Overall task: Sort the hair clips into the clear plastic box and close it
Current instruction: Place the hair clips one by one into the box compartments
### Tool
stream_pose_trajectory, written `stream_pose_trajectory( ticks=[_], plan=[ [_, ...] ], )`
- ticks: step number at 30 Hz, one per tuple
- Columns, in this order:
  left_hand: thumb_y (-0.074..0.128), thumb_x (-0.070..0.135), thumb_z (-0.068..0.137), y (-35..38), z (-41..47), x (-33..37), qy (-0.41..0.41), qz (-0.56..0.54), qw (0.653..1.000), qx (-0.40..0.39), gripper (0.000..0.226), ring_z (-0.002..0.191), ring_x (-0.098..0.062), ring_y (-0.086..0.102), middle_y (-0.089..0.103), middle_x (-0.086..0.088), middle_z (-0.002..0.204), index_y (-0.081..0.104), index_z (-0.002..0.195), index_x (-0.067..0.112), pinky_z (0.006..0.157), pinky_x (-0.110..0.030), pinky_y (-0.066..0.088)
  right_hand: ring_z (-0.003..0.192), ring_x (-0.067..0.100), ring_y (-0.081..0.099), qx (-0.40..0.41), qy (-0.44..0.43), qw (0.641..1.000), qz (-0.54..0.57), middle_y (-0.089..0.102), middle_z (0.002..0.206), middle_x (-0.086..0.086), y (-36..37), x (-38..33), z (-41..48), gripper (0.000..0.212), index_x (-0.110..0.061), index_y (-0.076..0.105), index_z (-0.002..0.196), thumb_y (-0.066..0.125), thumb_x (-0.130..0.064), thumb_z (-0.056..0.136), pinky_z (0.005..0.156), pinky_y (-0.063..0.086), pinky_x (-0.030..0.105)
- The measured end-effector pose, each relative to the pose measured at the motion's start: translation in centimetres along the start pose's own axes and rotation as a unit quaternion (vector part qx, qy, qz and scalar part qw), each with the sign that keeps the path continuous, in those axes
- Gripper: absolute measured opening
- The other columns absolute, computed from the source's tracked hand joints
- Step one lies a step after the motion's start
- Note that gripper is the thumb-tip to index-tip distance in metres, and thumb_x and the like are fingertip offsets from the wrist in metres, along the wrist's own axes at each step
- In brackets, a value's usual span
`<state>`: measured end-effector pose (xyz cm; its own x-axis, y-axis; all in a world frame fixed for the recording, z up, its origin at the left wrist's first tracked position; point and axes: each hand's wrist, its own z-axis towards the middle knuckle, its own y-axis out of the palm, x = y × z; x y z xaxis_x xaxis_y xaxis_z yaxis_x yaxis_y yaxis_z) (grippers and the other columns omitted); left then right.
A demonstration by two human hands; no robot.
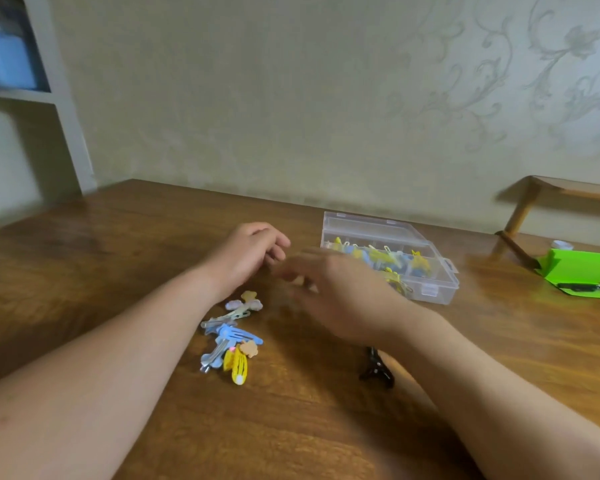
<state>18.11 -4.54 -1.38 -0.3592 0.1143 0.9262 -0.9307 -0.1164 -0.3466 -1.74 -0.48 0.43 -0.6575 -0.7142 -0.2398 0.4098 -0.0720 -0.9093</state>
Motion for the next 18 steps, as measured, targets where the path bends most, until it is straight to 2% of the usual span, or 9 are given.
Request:
stream_pose_trajectory(
  ticks=[3, 5, 9, 13, 18],
  plan=[
    [0.045, 0.015, 0.107, -0.1, 0.2, 0.0, -0.009, -0.011, 1.000, 0.013, 0.035, 0.078, -0.017, 0.061, 0.075, -0.006, 0.088, 0.079, 0.105, 0.008, 0.078, -0.032, 0.049, 0.127, 0.014, 0.054, -0.067, -0.061, 0.996, -0.014, 0.061, 0.143, -0.010, 1.3, -1.0, 0.6, 0.048, -0.039, 0.058, 0.147, 0.064, -0.027, 0.101, 0.105, 0.049, 0.035],
    [0.044, 0.017, 0.107, -0.1, 0.2, 0.1, -0.007, 0.000, 1.000, 0.012, 0.037, 0.080, -0.016, 0.063, 0.077, -0.007, 0.091, 0.080, 0.104, 0.012, 0.075, -0.029, 0.049, 0.132, 0.014, 0.047, -0.078, -0.078, 0.993, -0.033, 0.058, 0.147, -0.013, 1.8, -1.3, 0.8, 0.047, -0.041, 0.054, 0.150, 0.059, -0.033, 0.104, 0.109, 0.045, 0.036],
    [0.043, 0.018, 0.109, -0.2, 0.0, 0.4, -0.006, -0.006, 1.000, 0.016, 0.036, 0.083, -0.016, 0.064, 0.078, -0.010, 0.099, 0.079, 0.109, 0.012, 0.073, -0.027, 0.048, 0.122, 0.013, 0.049, -0.073, -0.078, 0.994, -0.035, 0.064, 0.133, -0.014, 1.6, -1.0, 0.6, 0.036, -0.037, 0.065, 0.140, 0.058, -0.041, 0.105, 0.100, 0.045, 0.030],
    [0.043, 0.019, 0.110, -0.2, -0.1, 0.3, -0.004, 0.004, 1.000, 0.012, 0.036, 0.088, -0.017, 0.066, 0.078, -0.011, 0.103, 0.078, 0.110, 0.015, 0.077, -0.029, 0.049, 0.113, 0.007, 0.053, -0.071, -0.060, 0.995, -0.035, 0.064, 0.123, -0.013, 0.9, -0.2, 0.0, 0.029, -0.032, 0.069, 0.132, 0.060, -0.036, 0.104, 0.092, 0.048, 0.026],
    [0.044, 0.018, 0.109, -0.1, 0.1, 0.3, -0.011, 0.003, 1.000, 0.014, 0.036, 0.084, -0.016, 0.064, 0.077, -0.007, 0.097, 0.079, 0.108, 0.014, 0.075, -0.028, 0.048, 0.118, 0.009, 0.054, -0.054, -0.067, 0.996, -0.009, 0.060, 0.133, -0.012, 1.1, -1.2, -0.1, 0.043, -0.041, 0.060, 0.142, 0.064, -0.048, 0.100, 0.095, 0.050, 0.028]
  ],
)
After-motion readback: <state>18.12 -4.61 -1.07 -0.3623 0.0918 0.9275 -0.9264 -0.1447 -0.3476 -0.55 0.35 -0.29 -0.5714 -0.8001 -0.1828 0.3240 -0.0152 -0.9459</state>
